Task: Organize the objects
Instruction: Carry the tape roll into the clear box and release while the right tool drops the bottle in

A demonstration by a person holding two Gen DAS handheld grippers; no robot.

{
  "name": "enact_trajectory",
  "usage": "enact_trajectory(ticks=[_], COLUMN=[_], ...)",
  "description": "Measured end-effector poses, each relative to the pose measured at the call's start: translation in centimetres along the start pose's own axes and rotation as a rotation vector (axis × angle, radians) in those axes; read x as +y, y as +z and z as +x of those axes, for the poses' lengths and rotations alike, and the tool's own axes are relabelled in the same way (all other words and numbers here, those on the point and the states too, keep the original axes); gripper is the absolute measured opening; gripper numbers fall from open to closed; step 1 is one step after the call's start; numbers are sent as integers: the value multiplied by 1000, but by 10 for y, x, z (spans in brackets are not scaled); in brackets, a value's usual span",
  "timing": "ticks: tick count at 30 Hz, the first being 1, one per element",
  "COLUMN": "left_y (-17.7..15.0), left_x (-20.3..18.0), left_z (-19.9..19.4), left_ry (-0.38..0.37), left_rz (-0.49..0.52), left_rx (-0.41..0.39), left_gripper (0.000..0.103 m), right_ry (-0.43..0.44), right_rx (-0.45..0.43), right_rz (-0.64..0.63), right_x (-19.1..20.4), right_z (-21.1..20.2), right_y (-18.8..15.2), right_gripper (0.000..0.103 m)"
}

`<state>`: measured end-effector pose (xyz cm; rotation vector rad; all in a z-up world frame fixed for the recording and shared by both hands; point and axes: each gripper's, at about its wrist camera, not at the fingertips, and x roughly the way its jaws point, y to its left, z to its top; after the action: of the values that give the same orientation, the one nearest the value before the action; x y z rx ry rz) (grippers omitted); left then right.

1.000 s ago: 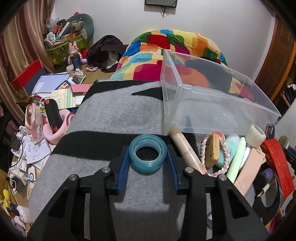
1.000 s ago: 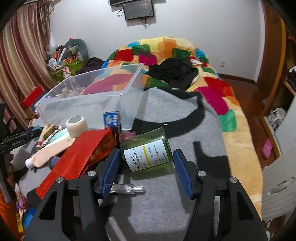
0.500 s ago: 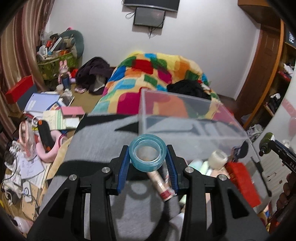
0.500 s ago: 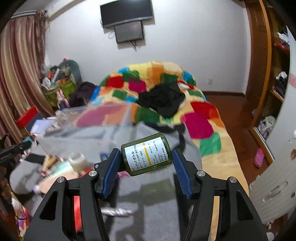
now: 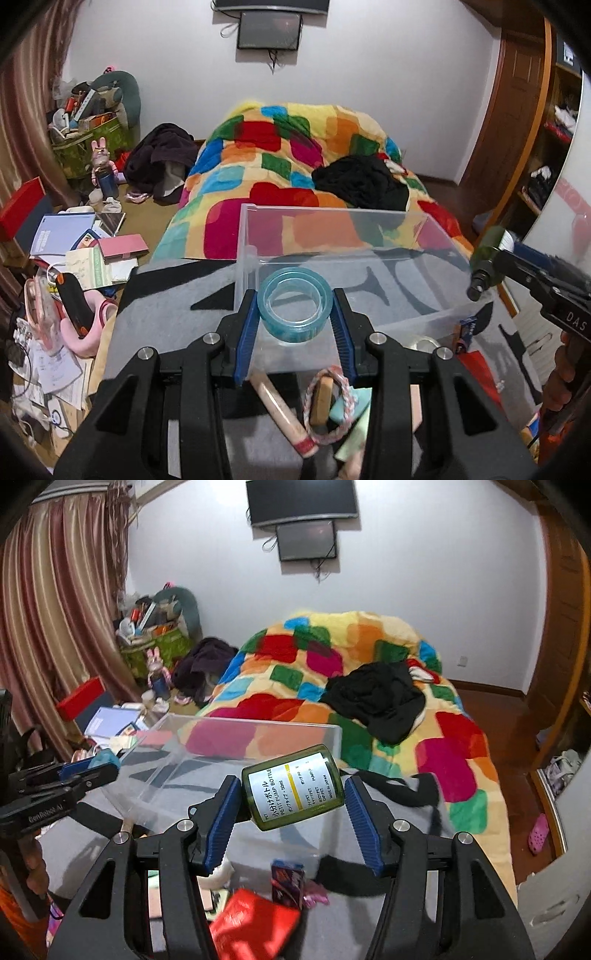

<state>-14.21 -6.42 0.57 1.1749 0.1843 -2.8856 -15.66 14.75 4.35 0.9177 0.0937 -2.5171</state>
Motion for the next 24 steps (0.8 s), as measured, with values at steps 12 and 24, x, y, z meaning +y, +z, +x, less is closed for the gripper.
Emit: enact_trajectory(ticks=[12, 24], left_y=[7, 8], left_x=[-10, -14], left_z=[48, 45], left_ry=[-23, -14], left_rz=[38, 57], left_rx=[150, 148], left_gripper=[39, 46], right_ry=[32, 45], right_rx=[188, 262], right_rz=[-84, -119], right_x=[23, 36], right_z=[64, 74], right_y=[1, -3], right_gripper=[54, 55])
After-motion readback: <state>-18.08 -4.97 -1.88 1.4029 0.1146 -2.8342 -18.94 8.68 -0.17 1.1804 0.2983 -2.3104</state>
